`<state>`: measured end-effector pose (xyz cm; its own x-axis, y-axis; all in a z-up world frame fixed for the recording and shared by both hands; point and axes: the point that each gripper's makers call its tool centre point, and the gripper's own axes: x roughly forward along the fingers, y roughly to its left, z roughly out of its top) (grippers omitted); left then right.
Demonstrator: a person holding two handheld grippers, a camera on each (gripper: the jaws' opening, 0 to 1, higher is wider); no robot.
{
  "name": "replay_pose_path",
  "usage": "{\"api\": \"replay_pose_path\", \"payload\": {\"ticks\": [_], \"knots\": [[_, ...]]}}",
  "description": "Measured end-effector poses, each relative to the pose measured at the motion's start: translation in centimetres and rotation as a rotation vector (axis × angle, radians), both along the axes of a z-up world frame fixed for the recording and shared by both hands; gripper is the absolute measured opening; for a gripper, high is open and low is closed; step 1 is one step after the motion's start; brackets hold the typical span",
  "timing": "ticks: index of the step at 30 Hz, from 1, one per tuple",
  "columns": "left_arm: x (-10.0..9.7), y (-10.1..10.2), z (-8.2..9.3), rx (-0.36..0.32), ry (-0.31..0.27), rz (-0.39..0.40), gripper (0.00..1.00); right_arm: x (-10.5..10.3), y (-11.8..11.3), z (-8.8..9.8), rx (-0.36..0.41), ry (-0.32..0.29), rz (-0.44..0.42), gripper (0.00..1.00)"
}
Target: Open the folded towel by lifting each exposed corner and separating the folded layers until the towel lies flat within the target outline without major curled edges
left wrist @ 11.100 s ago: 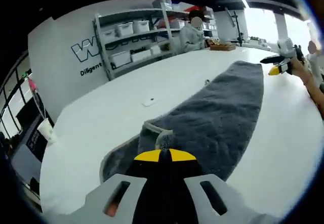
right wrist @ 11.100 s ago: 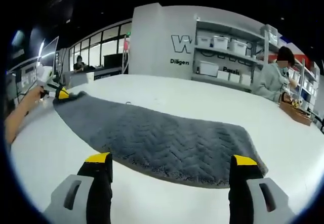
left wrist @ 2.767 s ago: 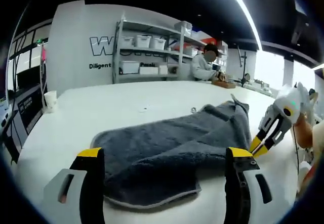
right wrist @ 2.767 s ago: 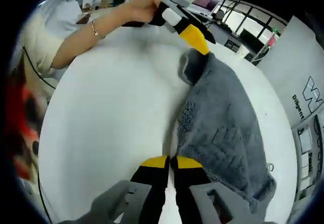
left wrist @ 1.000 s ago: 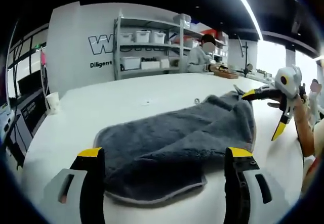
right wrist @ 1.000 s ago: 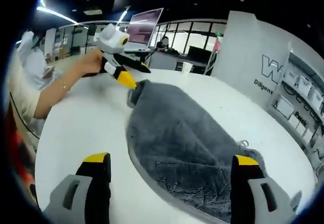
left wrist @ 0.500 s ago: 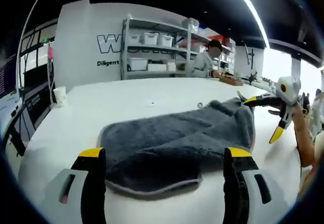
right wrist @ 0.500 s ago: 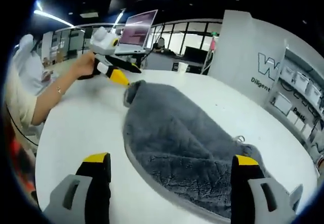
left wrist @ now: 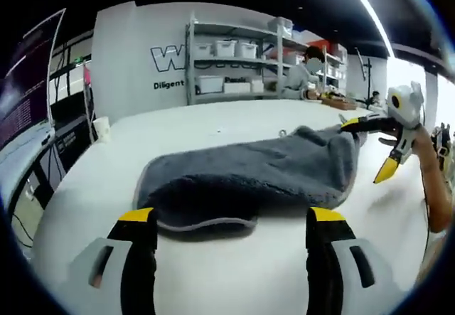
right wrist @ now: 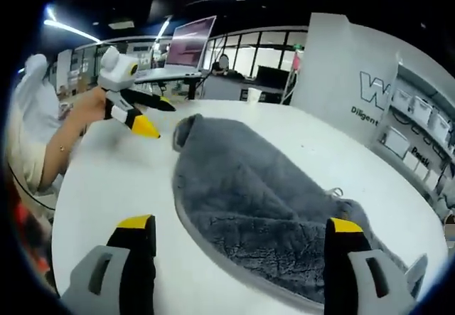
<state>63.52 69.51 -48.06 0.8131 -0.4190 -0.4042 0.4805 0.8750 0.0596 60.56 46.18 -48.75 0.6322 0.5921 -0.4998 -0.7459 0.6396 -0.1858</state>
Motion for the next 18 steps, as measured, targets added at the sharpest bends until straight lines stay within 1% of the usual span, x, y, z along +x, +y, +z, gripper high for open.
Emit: {"api": "replay_pose_path", "payload": {"ticks": [2, 5, 8, 9, 11, 12, 14, 18], "knots": [[-0.4, 0.1, -0.1, 0.02, -0.004, 0.004, 0.84, -0.1, 0.1, 0.0, 0.0, 0.0, 0.004, 0.99], [-0.7, 0.5, -0.2, 0.014, -0.003, 0.016, 0.8, 0.0, 0.1, 0.3, 0.002, -0.006, 0.005, 0.99], [-0.6, 0.9, -0.2, -0.035, -0.02, 0.054, 0.71, 0.0, 0.2, 0.4, 0.005, -0.007, 0.004, 0.98], [-0.8, 0.8, -0.3, -0.058, -0.016, 0.065, 0.68, 0.0, 0.2, 0.4, 0.005, -0.007, 0.004, 0.98], [-1.1, 0.3, -0.6, -0.128, 0.0, 0.083, 0.63, 0.0, 0.2, 0.4, 0.001, -0.005, 0.005, 0.98], [-1.4, 0.0, -0.8, -0.159, 0.006, 0.091, 0.61, 0.0, 0.2, 0.3, -0.002, -0.004, 0.005, 0.98], [-1.7, -0.6, -1.3, -0.189, 0.01, 0.113, 0.61, -0.1, 0.2, 0.3, -0.006, -0.003, 0.006, 0.98], [-1.3, -0.9, -2.3, -0.223, 0.019, 0.233, 0.6, -0.1, 0.3, 0.3, -0.009, 0.0, 0.01, 0.97]]}}
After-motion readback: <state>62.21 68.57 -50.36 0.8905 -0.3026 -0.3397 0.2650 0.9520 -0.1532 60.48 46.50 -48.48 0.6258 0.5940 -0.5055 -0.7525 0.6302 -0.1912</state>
